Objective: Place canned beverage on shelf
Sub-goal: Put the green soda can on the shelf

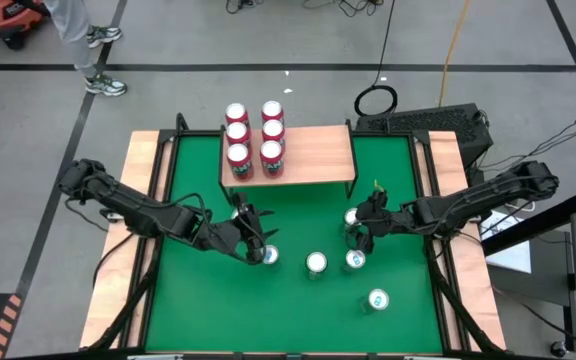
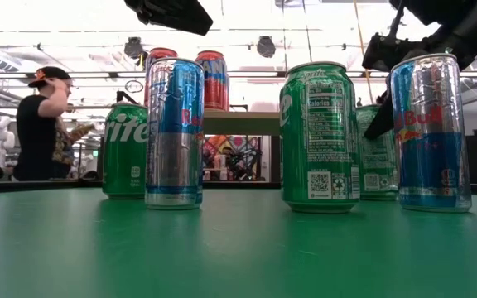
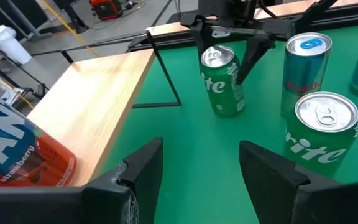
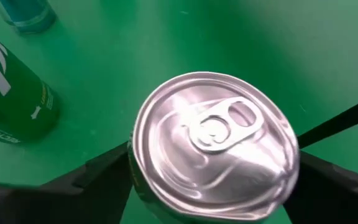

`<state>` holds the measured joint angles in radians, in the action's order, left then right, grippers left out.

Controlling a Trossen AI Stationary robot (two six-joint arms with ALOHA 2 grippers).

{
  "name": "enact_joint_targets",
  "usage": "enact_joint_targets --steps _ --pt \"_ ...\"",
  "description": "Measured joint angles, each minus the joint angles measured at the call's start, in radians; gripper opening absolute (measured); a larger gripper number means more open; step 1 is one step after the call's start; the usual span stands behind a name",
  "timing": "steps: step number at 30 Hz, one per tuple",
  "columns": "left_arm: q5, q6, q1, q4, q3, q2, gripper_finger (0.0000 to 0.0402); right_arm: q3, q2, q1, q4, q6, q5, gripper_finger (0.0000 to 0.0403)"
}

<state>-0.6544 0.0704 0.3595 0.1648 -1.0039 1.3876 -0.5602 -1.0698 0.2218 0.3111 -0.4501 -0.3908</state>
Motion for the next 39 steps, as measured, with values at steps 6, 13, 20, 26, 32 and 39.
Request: enact_joint_targets --steps 6,13,20,26,32,39 --pt "0.002 0.007 0.0 -0.001 0.0 0.003 0.0202 0.0 0.016 0.0 0.008 0.002 0.006 0.0297" --pt "0.029 0.002 0.0 -0.05 0.0 0.046 0.0202 -0.055 0.074 0.003 0.007 0.065 0.058 0.031" --pt "0.035 -0.033 0.0 -0.236 0.0 0.126 0.0202 -0.15 0.088 0.015 0.007 0.157 0.137 0.0303" --pt "0.1 -0.059 0.0 -0.408 0.0 0.183 0.0211 -0.217 0.088 0.035 -0.017 0.311 0.135 0.0306" --pt "0.142 -0.101 -0.005 -0.567 0.0 0.229 0.0259 -0.235 0.088 0.042 -0.171 0.509 0.212 0.0307" --pt "0.106 -0.103 -0.025 -0.693 0.0 0.277 0.0306 -0.235 0.088 0.042 -0.287 0.66 0.238 0.0308"
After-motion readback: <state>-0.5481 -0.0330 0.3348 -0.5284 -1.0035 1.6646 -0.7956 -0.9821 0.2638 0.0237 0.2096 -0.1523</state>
